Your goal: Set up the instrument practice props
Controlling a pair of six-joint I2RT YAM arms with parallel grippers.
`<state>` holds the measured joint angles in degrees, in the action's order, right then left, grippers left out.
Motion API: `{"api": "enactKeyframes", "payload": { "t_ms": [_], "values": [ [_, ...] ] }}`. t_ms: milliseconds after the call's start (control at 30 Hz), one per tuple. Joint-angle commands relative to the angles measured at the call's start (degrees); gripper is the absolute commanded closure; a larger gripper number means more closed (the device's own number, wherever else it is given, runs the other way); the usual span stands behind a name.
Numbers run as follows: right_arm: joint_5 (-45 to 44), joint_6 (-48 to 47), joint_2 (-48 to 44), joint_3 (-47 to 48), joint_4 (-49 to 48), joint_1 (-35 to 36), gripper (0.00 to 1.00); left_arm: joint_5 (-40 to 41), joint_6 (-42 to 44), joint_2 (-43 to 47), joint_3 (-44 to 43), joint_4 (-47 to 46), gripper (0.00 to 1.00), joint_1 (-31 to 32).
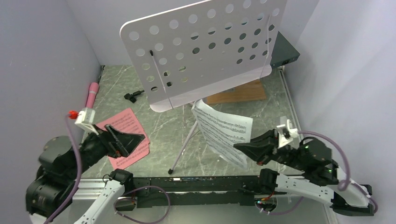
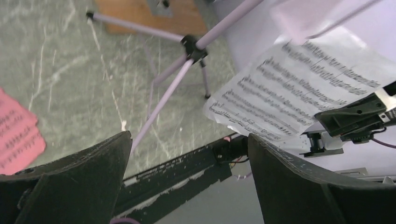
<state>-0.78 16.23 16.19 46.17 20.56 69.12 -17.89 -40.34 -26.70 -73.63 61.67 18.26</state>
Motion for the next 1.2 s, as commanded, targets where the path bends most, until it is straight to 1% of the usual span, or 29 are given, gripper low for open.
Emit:
{"api": "enactKeyframes", "payload": {
  "t_ms": [0, 67, 167, 267, 367, 467, 567, 667, 767, 867, 1033, 1100, 1167],
  "values": [
    [11.05, -10.94, 3.92, 9.80, 11.57, 0.10, 1.00, -1.04, 4.84, -1.77, -8.85, -4.26, 0.00, 0.15],
    [13.06, -12.36, 6.82, 14.50, 11.59, 0.13, 1.00, -4.19, 5.05, -2.43, -11.45, -7.81, 0.01, 0.19],
    [12.27, -12.61, 11.69, 21.80, 8.87, 0.12, 1.00, -9.46, 3.50, -3.83, -13.82, -13.54, 0.01, 0.35],
    [10.49, -13.47, 19.33, 33.86, 9.09, 0.12, 1.00, -13.77, 0.53, -6.83, -15.82, -18.18, 0.01, 0.37],
    [3.75, -12.97, 27.24, 44.53, 10.52, 0.14, 1.00, -17.89, -2.99, -10.95, -18.00, -22.36, 0.01, 0.37],
    [-3.29, -13.09, 33.62, 52.55, 11.79, 0.08, 1.00, -22.95, -6.24, -16.31, -21.15, -25.38, 0.00, 0.37],
    [-13.79, -17.19, 39.44, 59.85, 13.11, 0.13, 1.00, -27.55, -9.32, -20.73, -24.02, -27.43, 0.00, 0.37],
    [-21.86, -21.05, 42.97, 64.00, 11.59, 0.14, 1.00, -30.08, -12.72, -23.64, -25.49, -30.76, 0.03, 0.37],
    [-26.07, -23.12, 46.61, 69.01, 10.71, 0.14, 1.00, -30.70, -12.65, -26.71, -29.25, -29.44, 0.07, 0.31],
    [-26.86, -24.59, 49.39, 73.18, 9.48, 0.12, 1.00, -29.93, -11.95, -28.44, -31.72, -27.97, 0.09, 0.28],
    [-29.07, -25.05, 53.64, 79.26, 10.05, 0.14, 1.00, -27.39, -12.34, -28.50, -31.26, -28.80, 0.18, 0.20],
    [-29.40, -24.85, 53.88, 78.95, 8.91, 0.10, 1.00, -27.35, -12.75, -28.50, -30.74, -29.47, 0.23, 0.12],
    [-29.69, -24.67, 53.65, 78.14, 7.62, 0.13, 1.00, -27.62, -13.56, -28.58, -30.18, -31.13, 0.25, 0.11]
  ]
}}
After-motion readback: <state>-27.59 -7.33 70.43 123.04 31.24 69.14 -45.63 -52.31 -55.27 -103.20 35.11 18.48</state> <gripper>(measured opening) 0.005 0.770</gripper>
